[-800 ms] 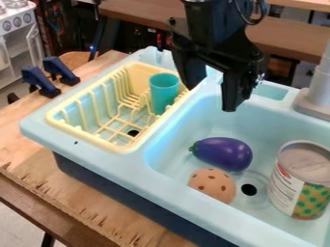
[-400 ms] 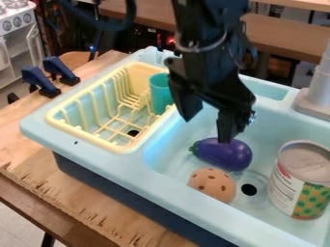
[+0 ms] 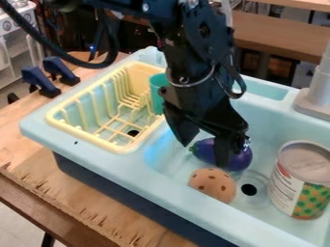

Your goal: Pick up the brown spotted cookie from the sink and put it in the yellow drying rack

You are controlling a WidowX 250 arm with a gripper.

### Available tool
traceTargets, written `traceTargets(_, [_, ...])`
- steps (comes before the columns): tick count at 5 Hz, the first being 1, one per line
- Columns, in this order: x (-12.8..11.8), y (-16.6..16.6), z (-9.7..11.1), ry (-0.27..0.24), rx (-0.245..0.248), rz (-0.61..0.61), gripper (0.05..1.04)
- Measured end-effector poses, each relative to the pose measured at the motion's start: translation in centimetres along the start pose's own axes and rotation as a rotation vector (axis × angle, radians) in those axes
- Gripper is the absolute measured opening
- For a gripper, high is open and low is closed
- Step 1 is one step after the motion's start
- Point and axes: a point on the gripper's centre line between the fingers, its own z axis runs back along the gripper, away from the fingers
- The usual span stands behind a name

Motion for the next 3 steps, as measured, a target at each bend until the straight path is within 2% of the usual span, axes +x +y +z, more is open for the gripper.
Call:
traceTargets(2, [-0.8,-0.9,-2.3,0.063,-0.094,0.065,1.003])
traceTargets(3, [-1.4,-0.9,-3.6,0.149,-0.11,0.112,1.003])
